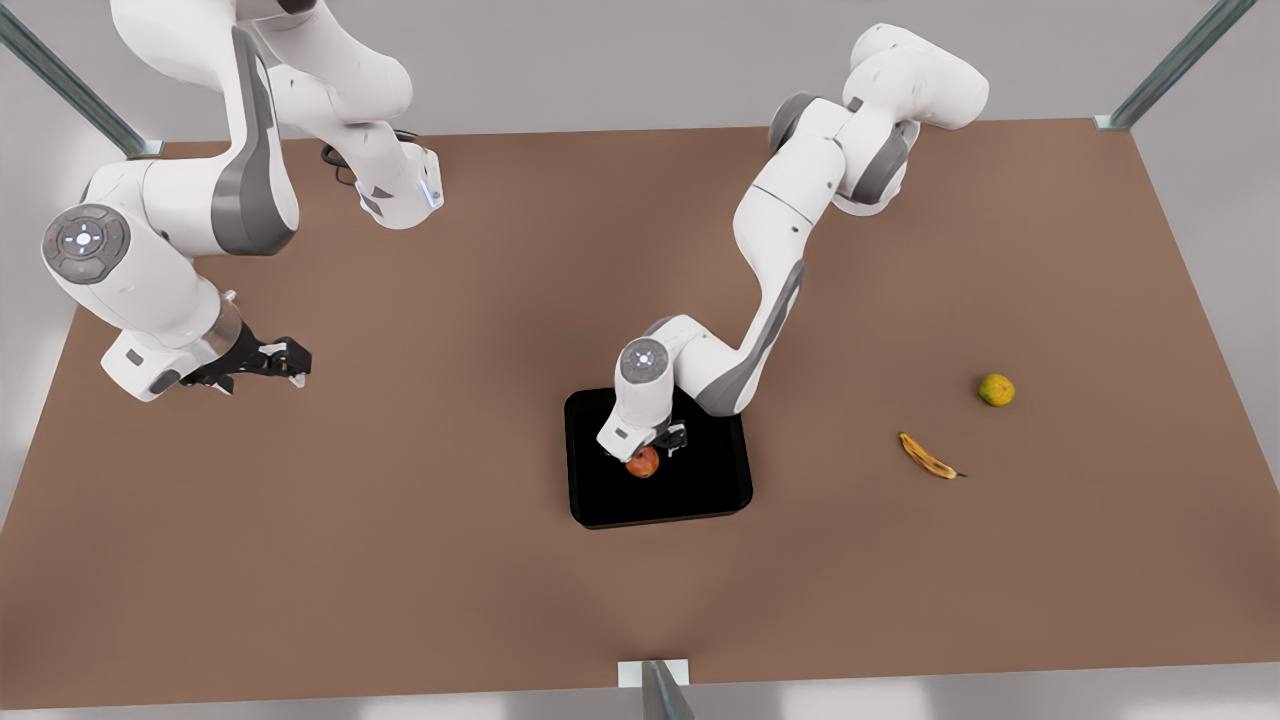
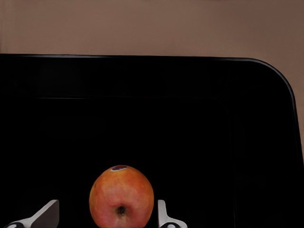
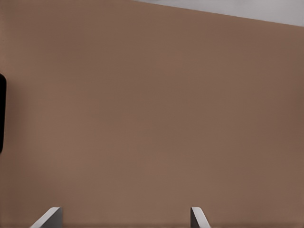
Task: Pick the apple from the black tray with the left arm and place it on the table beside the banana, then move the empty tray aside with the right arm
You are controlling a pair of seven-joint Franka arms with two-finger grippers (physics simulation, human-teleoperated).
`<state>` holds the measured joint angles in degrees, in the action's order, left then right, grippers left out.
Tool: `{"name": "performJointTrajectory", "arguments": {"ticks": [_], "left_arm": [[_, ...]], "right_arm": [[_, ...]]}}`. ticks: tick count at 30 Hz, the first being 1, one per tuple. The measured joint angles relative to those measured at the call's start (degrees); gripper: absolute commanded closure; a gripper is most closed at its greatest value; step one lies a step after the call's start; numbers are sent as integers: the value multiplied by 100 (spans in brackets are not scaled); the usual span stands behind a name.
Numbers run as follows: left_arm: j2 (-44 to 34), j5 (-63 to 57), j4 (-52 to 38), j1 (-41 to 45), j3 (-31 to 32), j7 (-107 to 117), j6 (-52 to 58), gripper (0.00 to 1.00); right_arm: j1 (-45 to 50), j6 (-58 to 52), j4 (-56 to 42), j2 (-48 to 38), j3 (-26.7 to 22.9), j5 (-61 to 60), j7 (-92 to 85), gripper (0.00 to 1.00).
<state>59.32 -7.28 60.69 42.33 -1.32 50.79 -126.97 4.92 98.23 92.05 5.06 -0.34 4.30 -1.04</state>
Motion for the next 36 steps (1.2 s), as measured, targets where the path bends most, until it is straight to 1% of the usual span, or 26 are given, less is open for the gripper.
{"name": "performJointTrajectory", "arguments": {"ticks": [16, 17, 18, 19, 24, 29, 32, 34, 36], "left_arm": [[308, -49, 25, 7, 9, 459, -426, 0], [309, -53, 25, 10, 10, 479, -437, 8], [309, -56, 25, 11, 10, 499, -446, 22], [309, -61, 25, 13, 9, 519, -452, 24], [268, -93, 26, 30, 6, 600, -461, 24], [-341, -99, 20, -61, -7, 580, 169, 24], [-614, -67, 39, -291, 10, 483, 643, 25], [-988, 7, 417, -607, 28, 357, 897, 25], [-1702, 206, 1215, -1256, 36, 96, 1049, 25]], "right_arm": [[15, 5, 0, 0, 0, 5, 3, 0], [15, 5, 0, 0, 0, 5, 3, 0], [16, 5, 0, 0, 0, 5, 3, 0], [16, 5, 0, 0, 0, 5, 3, 0], [18, 5, 0, 0, 0, 6, 4, 0], [21, 5, 0, 23, 19, 8, 8, 0], [52, 11, -2, 63, 31, 12, 12, 0], [68, 27, -195, 273, 97, 15, 55, 0], [299, 39, -399, 449, 128, 19, 140, 0]]}}
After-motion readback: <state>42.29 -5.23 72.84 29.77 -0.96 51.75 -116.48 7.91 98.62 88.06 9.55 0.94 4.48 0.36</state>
